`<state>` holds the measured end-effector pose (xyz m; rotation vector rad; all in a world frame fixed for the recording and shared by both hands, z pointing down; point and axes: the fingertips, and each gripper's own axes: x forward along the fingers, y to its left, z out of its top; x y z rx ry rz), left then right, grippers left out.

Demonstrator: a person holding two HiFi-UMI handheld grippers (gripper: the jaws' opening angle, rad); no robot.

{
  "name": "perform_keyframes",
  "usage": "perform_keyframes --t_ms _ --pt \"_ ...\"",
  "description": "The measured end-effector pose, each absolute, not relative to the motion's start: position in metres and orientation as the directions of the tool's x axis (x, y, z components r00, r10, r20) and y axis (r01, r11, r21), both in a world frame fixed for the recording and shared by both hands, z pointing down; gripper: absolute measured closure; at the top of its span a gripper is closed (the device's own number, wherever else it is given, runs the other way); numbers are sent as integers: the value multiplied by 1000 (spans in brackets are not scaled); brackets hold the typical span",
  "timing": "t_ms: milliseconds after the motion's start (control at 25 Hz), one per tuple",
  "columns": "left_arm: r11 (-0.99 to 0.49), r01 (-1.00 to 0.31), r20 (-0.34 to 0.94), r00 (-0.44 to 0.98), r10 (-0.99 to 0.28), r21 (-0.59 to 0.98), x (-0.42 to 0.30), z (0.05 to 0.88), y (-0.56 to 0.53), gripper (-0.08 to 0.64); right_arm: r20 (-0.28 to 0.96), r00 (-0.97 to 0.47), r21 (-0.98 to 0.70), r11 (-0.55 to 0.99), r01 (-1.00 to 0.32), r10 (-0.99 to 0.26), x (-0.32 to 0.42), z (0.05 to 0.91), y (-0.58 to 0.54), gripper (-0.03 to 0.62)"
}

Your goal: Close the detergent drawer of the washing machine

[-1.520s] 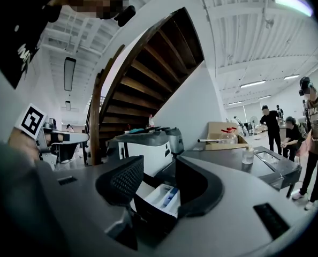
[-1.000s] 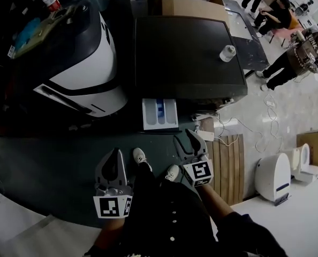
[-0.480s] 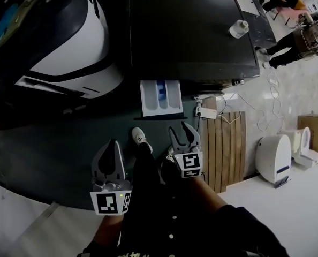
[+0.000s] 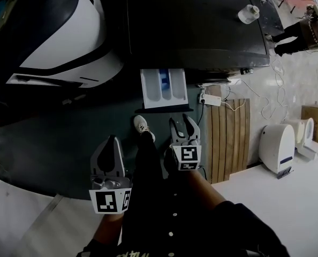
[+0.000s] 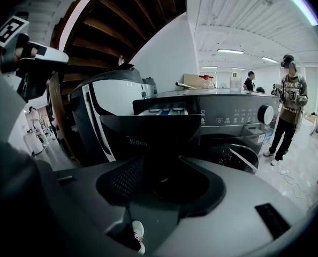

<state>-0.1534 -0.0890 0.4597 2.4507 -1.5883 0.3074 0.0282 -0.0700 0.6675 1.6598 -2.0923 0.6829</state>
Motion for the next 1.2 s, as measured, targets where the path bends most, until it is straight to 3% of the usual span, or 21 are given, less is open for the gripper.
perform_keyframes --t_ms 360,1200 --pt "-409 -909 307 411 -858 72 -152 469 -97 545 624 -117 -317 -113 -942 -773 38 669 -87 409" --pt "-406 -911 320 405 -857 67 -158 471 -112 545 600 -138 -349 -102 -932 -788 38 666 -136 425"
